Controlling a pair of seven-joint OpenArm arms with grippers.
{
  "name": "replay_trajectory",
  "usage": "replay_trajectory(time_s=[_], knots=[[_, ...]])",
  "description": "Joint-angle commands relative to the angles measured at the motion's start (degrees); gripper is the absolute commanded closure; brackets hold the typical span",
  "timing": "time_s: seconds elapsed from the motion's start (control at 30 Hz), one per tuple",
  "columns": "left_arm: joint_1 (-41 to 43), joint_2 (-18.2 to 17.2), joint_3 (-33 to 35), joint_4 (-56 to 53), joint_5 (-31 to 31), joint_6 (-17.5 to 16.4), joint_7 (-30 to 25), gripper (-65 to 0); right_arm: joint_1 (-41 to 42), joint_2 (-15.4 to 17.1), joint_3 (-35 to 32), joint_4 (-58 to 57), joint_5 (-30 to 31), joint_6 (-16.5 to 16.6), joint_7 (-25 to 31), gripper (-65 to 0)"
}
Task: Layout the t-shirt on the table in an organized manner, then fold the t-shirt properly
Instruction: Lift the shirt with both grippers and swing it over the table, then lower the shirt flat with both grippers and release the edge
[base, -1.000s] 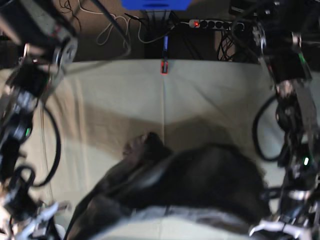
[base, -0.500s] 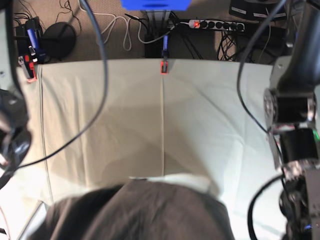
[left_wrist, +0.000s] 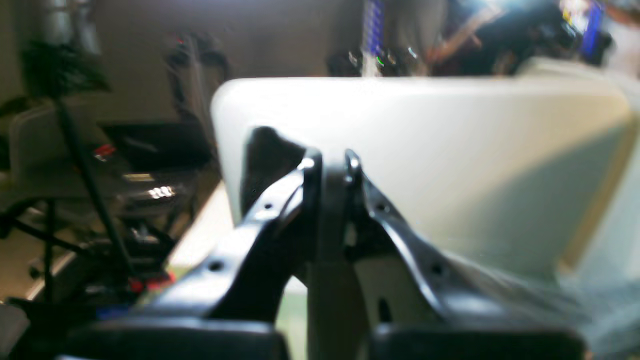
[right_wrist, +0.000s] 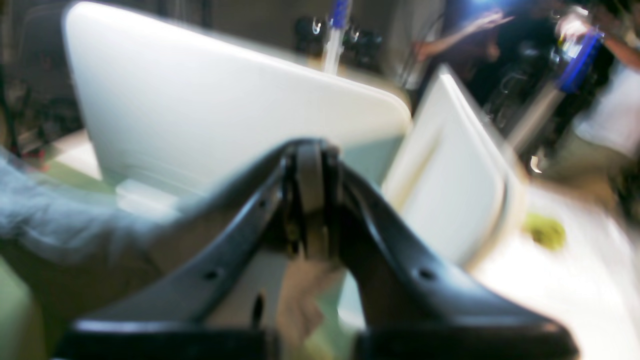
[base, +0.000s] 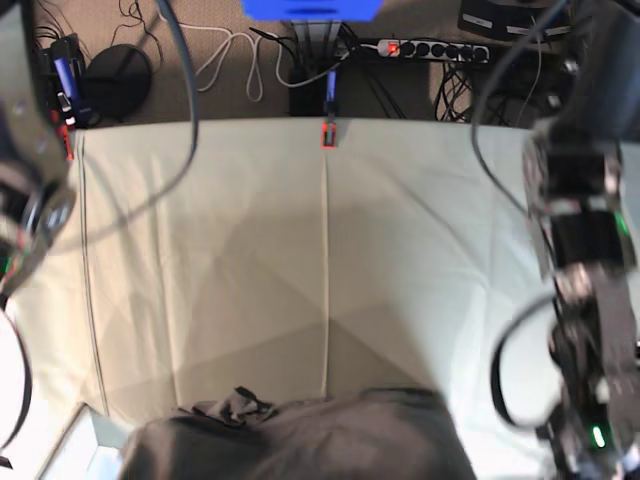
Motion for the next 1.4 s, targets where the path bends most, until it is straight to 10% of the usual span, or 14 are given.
replay_trajectory(time_s=[0.0, 0.43, 0.73, 1.37], knots=[[0.02, -0.07, -0.18, 2.30, 0.08, 0.08, -1.62, -0.1, -0.73, -0.41, -0.05, 2.33, 1.40, 0.28, 2.17, 0.0], [39.67, 4.15, -8.27, 18.74, -0.09, 0.08, -1.71, -0.2, -46.62, -10.61, 12.08, 21.85, 4.13, 0.28, 2.96, 0.0], [57.42, 12.41, -20.57, 22.95, -0.18, -0.01, -1.71, -0.2, -69.13, -16.41, 17.35, 22.99, 3.95, 0.28, 15.80, 0.0], [66.22, 16.10, -24.71, 22.43, -0.18, -0.01, -1.62, -0.5, -78.80, -21.07, 21.84, 17.98, 3.77, 0.28, 21.69, 0.0]])
